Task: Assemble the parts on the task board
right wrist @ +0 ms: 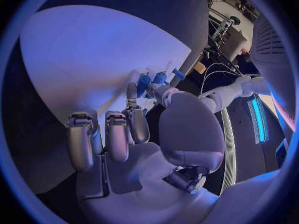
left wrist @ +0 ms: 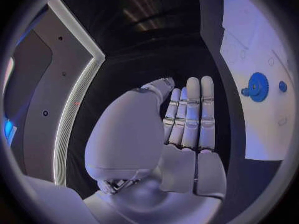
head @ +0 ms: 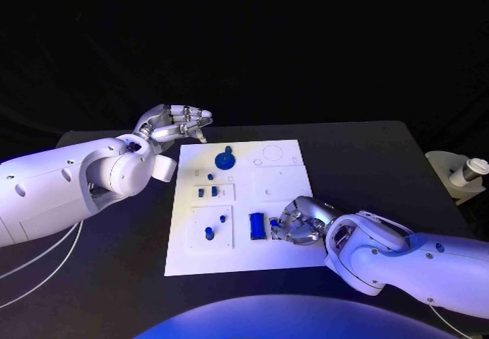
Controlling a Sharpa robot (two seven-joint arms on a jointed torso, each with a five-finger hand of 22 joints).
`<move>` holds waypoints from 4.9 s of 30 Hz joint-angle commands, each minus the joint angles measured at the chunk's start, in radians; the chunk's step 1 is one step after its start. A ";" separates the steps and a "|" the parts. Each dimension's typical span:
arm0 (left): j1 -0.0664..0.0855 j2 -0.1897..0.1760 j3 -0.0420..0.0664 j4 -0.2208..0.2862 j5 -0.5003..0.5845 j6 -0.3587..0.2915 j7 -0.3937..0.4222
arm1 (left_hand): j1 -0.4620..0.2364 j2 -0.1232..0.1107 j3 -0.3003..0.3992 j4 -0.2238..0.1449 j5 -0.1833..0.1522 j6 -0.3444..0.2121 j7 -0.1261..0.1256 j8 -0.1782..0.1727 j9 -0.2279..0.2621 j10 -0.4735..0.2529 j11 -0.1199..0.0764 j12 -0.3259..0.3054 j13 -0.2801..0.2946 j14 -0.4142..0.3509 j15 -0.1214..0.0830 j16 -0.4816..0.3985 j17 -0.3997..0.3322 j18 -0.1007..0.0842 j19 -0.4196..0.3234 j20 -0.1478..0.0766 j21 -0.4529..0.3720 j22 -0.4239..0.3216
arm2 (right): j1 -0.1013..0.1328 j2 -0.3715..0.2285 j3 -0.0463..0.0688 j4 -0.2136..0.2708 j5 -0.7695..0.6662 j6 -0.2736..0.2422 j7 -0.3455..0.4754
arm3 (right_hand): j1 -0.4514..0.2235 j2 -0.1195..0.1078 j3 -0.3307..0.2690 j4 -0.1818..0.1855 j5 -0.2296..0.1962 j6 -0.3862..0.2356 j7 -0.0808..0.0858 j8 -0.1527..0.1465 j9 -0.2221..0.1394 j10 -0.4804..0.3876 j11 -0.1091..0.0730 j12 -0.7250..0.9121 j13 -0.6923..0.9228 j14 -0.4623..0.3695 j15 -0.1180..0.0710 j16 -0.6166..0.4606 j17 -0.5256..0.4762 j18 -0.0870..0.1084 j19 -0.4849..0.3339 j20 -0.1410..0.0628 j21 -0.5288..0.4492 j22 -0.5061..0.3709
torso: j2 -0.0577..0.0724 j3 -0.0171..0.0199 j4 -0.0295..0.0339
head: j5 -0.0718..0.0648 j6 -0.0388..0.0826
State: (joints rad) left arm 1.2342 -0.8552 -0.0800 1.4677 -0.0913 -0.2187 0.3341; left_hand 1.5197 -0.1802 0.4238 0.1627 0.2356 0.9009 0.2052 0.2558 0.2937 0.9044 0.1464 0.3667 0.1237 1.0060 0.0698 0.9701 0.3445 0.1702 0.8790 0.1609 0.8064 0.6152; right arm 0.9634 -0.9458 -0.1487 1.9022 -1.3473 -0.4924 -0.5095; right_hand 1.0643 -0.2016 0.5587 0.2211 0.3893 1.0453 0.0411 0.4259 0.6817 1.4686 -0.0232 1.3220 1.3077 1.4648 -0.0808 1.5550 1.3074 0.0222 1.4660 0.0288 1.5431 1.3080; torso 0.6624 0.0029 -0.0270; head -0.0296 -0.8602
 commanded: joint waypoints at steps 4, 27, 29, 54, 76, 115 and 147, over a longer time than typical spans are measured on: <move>0.001 0.001 0.001 0.003 0.002 0.016 0.002 | -0.008 0.001 0.007 -0.001 0.005 -0.009 0.000 0.005 -0.001 -0.009 0.001 0.005 -0.001 -0.007 0.000 0.003 -0.001 0.012 -0.006 0.000 0.006 0.001 | -0.002 0.003 0.000 0.000 -0.009 0.028 -0.004 | -0.035 -0.007 -0.026 0.021 -0.016 0.009 0.001 0.006 -0.002 0.021 -0.006 0.004 0.128 0.101 -0.009 0.005 0.238 -0.017 0.097 -0.009 0.002 0.256 | 0.000 0.0002 0.0001 | 0.001 0.000; 0.001 -0.003 0.001 0.002 0.002 0.014 0.000 | -0.008 0.003 0.011 -0.003 0.006 -0.010 0.000 0.007 -0.002 -0.011 0.001 0.007 -0.002 -0.007 0.000 0.004 -0.001 0.012 -0.006 0.000 0.008 0.002 | -0.002 -0.037 0.000 0.017 -0.043 0.009 0.056 | -0.064 -0.004 -0.190 0.052 -0.119 0.007 0.001 0.000 -0.009 0.015 -0.006 -0.011 0.124 0.100 -0.009 0.002 0.234 -0.015 0.094 -0.010 -0.008 0.253 | 0.000 0.0007 -0.0007 | 0.003 0.003; 0.001 -0.003 0.001 0.002 0.002 0.014 0.000 | -0.008 0.003 0.011 -0.003 0.006 -0.010 0.000 0.007 -0.002 -0.011 0.001 0.007 -0.002 -0.007 0.000 0.004 -0.001 0.012 -0.006 0.000 0.008 0.002 | -0.002 -0.047 0.000 0.024 -0.041 0.016 0.076 | -0.044 -0.007 -0.197 0.051 -0.131 0.006 0.002 -0.001 -0.010 0.016 -0.006 -0.011 0.125 0.100 -0.008 0.003 0.234 -0.015 0.094 -0.010 -0.007 0.253 | -0.001 0.0008 -0.0012 | 0.004 0.003; 0.000 -0.002 0.001 0.002 0.002 0.016 -0.001 | -0.008 0.003 0.011 -0.003 0.006 -0.010 0.000 0.007 -0.002 -0.011 0.001 0.007 -0.002 -0.007 0.000 0.004 -0.001 0.012 -0.006 0.000 0.008 0.002 | -0.012 -0.024 0.000 -0.031 -0.080 0.080 0.075 | 0.064 0.000 -0.217 0.037 -0.174 0.010 0.000 -0.004 -0.015 0.018 -0.007 -0.004 0.130 0.101 -0.009 0.005 0.240 -0.016 0.096 -0.010 -0.001 0.255 | 0.001 0.0003 0.0013 | 0.005 -0.002; -0.002 -0.001 -0.003 -0.008 0.004 0.022 0.010 | -0.015 0.003 0.014 -0.003 0.005 -0.012 0.001 0.010 -0.002 -0.012 0.002 0.011 -0.002 -0.008 0.001 0.006 -0.002 0.011 -0.008 0.001 0.009 0.004 | 0.032 -0.065 0.004 -0.030 0.190 -0.030 0.373 | 0.090 0.000 -0.258 0.062 -0.168 -0.049 0.029 -0.039 -0.031 -0.022 0.017 -0.086 0.091 0.086 0.009 -0.026 0.178 0.009 0.055 0.003 -0.134 0.219 | -0.010 -0.0082 -0.0006 | -0.006 0.027; -0.088 0.135 0.020 -0.186 0.137 -0.167 0.154 | -1.520 0.180 -0.424 -0.163 -0.236 -0.901 -0.205 -0.256 -0.294 -0.904 -0.146 -0.367 -0.124 -1.006 -0.070 -0.970 -0.345 -0.170 -0.879 -0.161 -0.806 -0.615 | 0.154 0.223 0.074 -0.593 1.198 -0.051 0.938 | -1.064 0.202 -0.559 -0.221 -0.389 -1.045 -0.041 -0.426 -0.682 -1.469 0.023 -1.322 -1.308 -1.465 0.081 -1.555 -1.307 -0.022 -1.466 -0.029 -1.543 -1.308 | -0.118 -0.0030 0.0270 | 0.030 0.260; -0.184 0.075 0.080 0.102 0.091 -0.551 0.186 | -1.520 0.180 -0.424 -0.163 -0.236 -0.901 -0.205 -0.256 -0.294 -0.904 -0.146 -0.367 -0.124 -1.006 -0.070 -0.970 -0.345 -0.170 -0.879 -0.161 -0.806 -0.615 | 0.087 0.166 0.149 -0.332 1.347 -0.278 1.029 | -1.064 0.202 -0.559 -0.221 -0.389 -1.045 -0.041 -0.426 -0.682 -1.469 0.023 -1.322 -1.308 -1.465 0.081 -1.555 -1.307 -0.022 -1.466 -0.029 -1.543 -1.308 | -0.118 -0.0029 0.0270 | 0.030 0.260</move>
State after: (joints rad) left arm 1.0500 -0.7809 -0.0012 1.5671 0.0139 -0.7534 0.5006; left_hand 0.0053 0.0000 0.0054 -0.0014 0.0035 0.0075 -0.0020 0.0033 0.0009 0.0037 0.0001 0.0065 0.0009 0.0037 0.0002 0.0067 0.0009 0.0062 0.0036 0.0002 0.0035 0.0009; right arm 1.0504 -0.7801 -0.0006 1.5682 0.0002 -0.7654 0.5006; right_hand 0.0055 -0.0003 0.0042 0.0001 0.0033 0.0035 -0.0001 0.0032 0.0009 0.0053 0.0001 0.0035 0.0010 0.0051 -0.0002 0.0034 0.0009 0.0139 0.0046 0.0002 0.0048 0.0010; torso 0.5442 0.0001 0.0000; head -0.0001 -0.6000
